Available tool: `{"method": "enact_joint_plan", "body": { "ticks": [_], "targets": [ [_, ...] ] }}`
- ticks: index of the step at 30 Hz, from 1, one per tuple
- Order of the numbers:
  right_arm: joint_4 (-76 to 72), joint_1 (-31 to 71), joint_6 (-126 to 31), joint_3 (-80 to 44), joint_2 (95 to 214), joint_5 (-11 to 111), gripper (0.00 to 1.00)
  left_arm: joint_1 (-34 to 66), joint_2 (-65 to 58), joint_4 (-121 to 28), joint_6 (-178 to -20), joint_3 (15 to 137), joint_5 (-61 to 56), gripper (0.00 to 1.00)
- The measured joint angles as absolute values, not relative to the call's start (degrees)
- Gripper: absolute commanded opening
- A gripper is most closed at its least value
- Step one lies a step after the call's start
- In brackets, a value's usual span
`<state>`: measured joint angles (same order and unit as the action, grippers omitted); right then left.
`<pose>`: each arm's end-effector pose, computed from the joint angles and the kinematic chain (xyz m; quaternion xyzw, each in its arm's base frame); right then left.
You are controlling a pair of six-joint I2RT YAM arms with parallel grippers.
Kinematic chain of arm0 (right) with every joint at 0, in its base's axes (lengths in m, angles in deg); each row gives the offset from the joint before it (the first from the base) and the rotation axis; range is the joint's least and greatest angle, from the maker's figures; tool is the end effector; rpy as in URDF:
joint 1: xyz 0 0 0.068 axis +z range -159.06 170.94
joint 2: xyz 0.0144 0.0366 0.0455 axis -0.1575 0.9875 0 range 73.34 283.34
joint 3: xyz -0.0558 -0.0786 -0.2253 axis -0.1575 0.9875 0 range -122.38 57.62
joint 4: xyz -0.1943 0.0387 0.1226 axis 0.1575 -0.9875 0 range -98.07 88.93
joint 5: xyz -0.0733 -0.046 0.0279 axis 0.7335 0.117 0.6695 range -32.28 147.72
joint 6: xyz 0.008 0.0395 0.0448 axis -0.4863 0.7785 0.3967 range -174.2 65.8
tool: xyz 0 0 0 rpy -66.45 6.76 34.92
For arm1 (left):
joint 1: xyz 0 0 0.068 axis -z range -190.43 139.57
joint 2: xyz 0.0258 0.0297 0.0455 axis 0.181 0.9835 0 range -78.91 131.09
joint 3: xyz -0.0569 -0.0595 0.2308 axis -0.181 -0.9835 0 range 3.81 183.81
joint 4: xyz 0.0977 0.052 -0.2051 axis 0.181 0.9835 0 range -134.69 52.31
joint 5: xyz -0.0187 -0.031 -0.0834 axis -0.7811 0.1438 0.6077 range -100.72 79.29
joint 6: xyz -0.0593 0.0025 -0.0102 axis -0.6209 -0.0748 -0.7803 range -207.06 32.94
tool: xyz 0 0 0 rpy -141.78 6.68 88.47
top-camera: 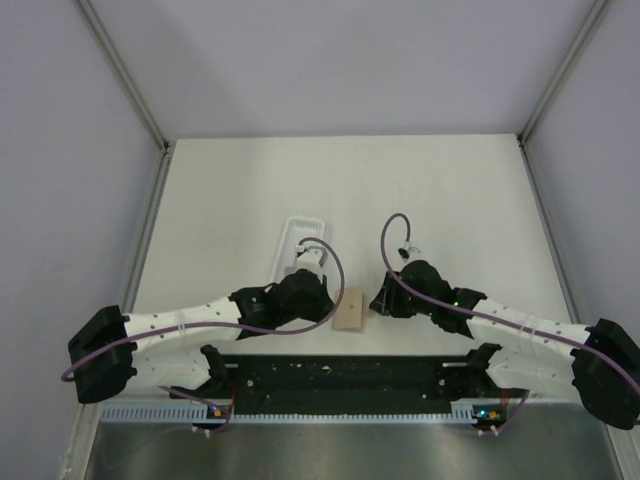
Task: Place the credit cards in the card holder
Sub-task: Close the card holder at the center of the board.
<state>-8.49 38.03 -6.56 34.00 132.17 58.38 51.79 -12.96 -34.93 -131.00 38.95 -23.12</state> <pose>0.1333 0.1427 0.1597 0.0067 0.9158 0.2919 0.2759 0.1150 -0.1976 0.1935 0.0988 0.8988 -0.2733 0.3281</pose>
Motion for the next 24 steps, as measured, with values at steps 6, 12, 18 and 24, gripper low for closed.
{"method": "enact_joint_plan", "body": {
  "ticks": [6, 12, 18, 24],
  "targets": [
    [-6.9, 38.0, -6.6, 34.0, 134.7, 58.1, 0.23, 51.8, -13.0, -35.3, -131.5, 38.6, -23.1, 0.00],
    [-6.5, 38.0, -6.6, 34.0, 135.3, 58.1, 0.08, 51.8, -13.0, -35.4, -132.0, 38.0, -23.2, 0.00],
    [-7.2, 38.0, -7.2, 34.0, 134.4, 58.6, 0.02, 51.8, -13.0, -35.4, -132.1, 38.0, -23.6, 0.00],
    [-10.9, 38.0, -9.0, 34.0, 131.8, 59.6, 0.02, 51.8, -11.9, -36.5, -132.1, 38.0, -23.5, 0.00]
  ]
}}
